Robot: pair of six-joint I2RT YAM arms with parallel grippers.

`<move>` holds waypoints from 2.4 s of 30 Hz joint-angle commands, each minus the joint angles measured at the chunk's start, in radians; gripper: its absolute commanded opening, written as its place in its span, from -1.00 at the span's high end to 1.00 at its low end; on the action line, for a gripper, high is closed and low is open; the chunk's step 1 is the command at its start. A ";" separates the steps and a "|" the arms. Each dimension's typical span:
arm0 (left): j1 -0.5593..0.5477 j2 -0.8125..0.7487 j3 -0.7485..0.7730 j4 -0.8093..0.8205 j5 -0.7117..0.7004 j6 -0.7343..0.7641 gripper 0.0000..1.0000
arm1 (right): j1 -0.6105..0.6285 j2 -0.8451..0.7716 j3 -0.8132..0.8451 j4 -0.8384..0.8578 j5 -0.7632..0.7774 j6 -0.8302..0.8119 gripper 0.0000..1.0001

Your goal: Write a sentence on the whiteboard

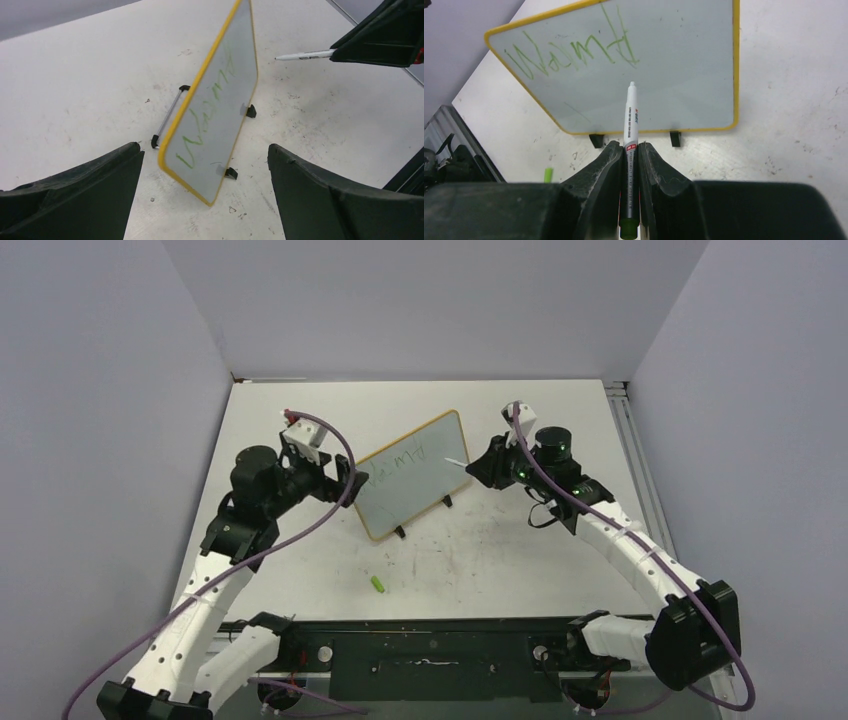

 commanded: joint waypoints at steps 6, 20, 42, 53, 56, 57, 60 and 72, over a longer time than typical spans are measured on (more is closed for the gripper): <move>0.249 0.074 -0.027 0.086 0.346 -0.128 -0.86 | -0.026 0.170 0.031 0.345 -0.093 0.003 0.89; 0.255 0.213 -0.019 0.028 0.342 -0.059 -0.30 | 0.002 0.248 0.054 0.452 -0.077 0.017 0.89; 0.245 0.234 -0.013 0.012 0.293 -0.045 0.26 | 0.044 0.267 0.078 0.410 0.015 -0.019 0.89; 0.235 0.235 -0.010 0.003 0.278 -0.033 0.47 | 0.054 0.255 0.050 0.381 0.046 -0.031 0.89; 0.233 0.236 -0.010 0.001 0.276 -0.031 0.49 | 0.054 0.254 0.041 0.377 0.048 -0.031 0.89; 0.232 0.237 -0.008 0.001 0.276 -0.030 0.49 | 0.054 0.254 0.041 0.376 0.048 -0.031 0.89; 0.232 0.236 -0.008 -0.002 0.271 -0.027 0.51 | 0.054 0.259 0.041 0.373 0.045 -0.032 0.89; 0.230 0.240 -0.007 -0.010 0.265 -0.011 0.75 | 0.058 0.245 0.034 0.435 0.077 0.006 0.89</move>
